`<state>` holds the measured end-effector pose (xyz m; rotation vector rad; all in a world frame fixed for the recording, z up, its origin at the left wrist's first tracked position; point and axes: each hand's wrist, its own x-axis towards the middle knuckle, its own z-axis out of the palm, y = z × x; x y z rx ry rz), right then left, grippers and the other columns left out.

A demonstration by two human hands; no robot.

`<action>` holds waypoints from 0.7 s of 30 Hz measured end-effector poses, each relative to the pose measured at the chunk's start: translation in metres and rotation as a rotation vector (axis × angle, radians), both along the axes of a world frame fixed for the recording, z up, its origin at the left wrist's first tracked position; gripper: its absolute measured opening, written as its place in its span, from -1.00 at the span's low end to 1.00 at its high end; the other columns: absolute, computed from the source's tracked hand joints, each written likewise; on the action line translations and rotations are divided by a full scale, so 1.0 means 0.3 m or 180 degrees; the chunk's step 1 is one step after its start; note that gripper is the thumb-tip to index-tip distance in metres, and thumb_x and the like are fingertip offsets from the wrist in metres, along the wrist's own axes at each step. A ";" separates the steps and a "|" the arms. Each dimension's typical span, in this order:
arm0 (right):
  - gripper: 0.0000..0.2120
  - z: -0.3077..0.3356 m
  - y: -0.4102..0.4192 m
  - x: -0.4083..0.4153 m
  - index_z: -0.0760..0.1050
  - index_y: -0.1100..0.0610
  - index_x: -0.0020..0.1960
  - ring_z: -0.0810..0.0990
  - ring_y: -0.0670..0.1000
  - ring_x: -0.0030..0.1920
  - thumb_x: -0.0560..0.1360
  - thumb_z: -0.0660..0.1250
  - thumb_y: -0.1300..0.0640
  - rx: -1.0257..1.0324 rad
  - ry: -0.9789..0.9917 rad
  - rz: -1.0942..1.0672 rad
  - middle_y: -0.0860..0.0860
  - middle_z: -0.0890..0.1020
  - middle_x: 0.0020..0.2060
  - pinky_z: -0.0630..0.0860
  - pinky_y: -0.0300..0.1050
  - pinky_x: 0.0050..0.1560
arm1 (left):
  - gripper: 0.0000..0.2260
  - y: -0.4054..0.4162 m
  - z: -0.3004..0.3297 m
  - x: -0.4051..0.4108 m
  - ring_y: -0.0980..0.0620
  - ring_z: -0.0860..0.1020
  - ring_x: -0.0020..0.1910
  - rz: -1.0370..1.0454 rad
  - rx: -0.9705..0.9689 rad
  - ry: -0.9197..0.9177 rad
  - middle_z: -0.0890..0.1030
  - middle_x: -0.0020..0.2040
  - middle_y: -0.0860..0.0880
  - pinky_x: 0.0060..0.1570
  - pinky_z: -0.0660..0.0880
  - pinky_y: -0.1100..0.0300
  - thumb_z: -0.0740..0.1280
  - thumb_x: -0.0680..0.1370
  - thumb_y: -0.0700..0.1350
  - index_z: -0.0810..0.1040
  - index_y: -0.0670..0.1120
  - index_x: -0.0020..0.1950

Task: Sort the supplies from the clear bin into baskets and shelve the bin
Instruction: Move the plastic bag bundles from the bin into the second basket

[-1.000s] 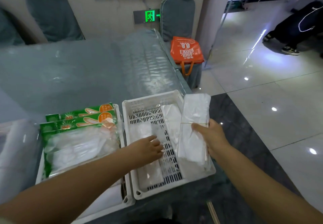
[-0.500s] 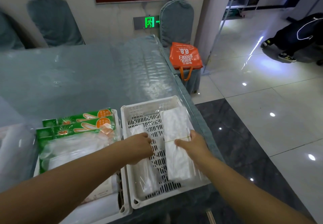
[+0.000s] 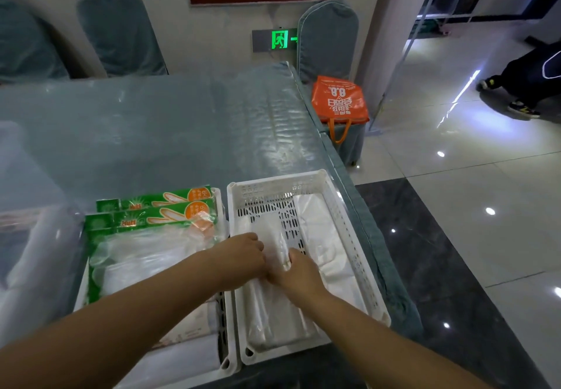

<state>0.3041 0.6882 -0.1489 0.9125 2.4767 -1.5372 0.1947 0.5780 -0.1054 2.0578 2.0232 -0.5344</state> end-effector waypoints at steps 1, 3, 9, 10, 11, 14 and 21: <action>-0.77 0.000 -0.006 -0.001 0.44 -0.03 -0.25 0.53 -0.21 -0.36 0.36 0.36 -0.17 -0.0025 0.0097 0.0015 -0.11 0.56 -0.35 0.37 -0.44 -0.46 | -0.79 -0.005 0.001 -0.004 -0.07 0.49 -0.04 -0.0047 0.0039 0.0046 0.63 -0.02 -0.01 0.14 0.35 0.07 0.23 0.52 -0.21 0.55 -0.03 0.11; -0.82 -0.010 -0.007 -0.005 0.44 -0.08 -0.25 0.53 -0.25 -0.34 0.34 0.39 -0.12 -0.0139 0.0127 0.0068 -0.13 0.57 -0.34 0.37 -0.46 -0.43 | -0.81 -0.020 0.002 -0.015 -0.06 0.46 -0.05 -0.0070 0.0140 0.0042 0.64 -0.06 -0.01 0.16 0.34 0.05 0.25 0.51 -0.20 0.57 -0.04 0.07; -0.73 -0.008 0.007 -0.006 0.48 0.13 0.06 0.60 0.04 -0.09 0.38 0.36 0.11 -0.0146 -0.0244 0.0382 0.07 0.62 -0.08 0.58 0.00 -0.05 | -0.67 -0.047 -0.032 -0.005 -0.05 0.51 0.19 0.0045 0.1053 0.0115 0.60 0.15 0.00 0.31 0.35 0.06 0.41 0.37 -0.16 0.54 0.01 0.13; -0.78 -0.007 0.014 -0.006 0.50 0.14 0.02 0.61 0.04 -0.13 0.39 0.35 0.13 -0.0058 -0.0207 0.0333 0.08 0.62 -0.11 0.58 0.00 -0.09 | -0.51 -0.051 -0.041 -0.005 -0.06 0.47 0.28 0.0205 0.1235 0.0129 0.54 0.27 -0.02 0.34 0.32 0.02 0.44 0.33 -0.16 0.49 0.01 0.24; -0.82 -0.004 0.022 -0.002 0.50 0.14 0.00 0.61 0.04 -0.15 0.41 0.34 0.15 -0.0029 -0.0208 0.0241 0.08 0.62 -0.12 0.58 -0.03 -0.13 | -0.36 -0.053 -0.050 -0.005 -0.08 0.38 0.37 0.0419 0.1304 0.0144 0.43 0.38 -0.07 0.39 0.23 -0.04 0.47 0.30 -0.15 0.39 0.00 0.36; -0.90 -0.008 0.044 0.018 0.46 0.09 -0.04 0.55 -0.07 -0.20 0.47 0.26 0.23 -0.0072 -0.0190 -0.0030 0.06 0.56 -0.08 0.44 -0.27 -0.28 | -0.11 -0.047 -0.065 -0.005 -0.14 0.00 0.51 0.1276 0.1214 0.0204 0.03 0.54 -0.14 0.42 -0.18 -0.13 0.44 0.35 0.07 0.00 -0.02 0.52; -0.86 0.005 0.041 0.085 0.46 0.03 0.06 0.47 -0.09 0.00 0.51 0.27 0.09 0.0714 0.0182 -0.0202 -0.08 0.49 -0.02 0.42 -0.27 -0.02 | -0.11 0.026 -0.119 -0.027 -0.09 -0.05 0.52 0.2164 0.0739 -0.0206 0.05 0.54 -0.13 0.46 -0.20 -0.10 0.24 0.40 0.32 -0.14 -0.05 0.51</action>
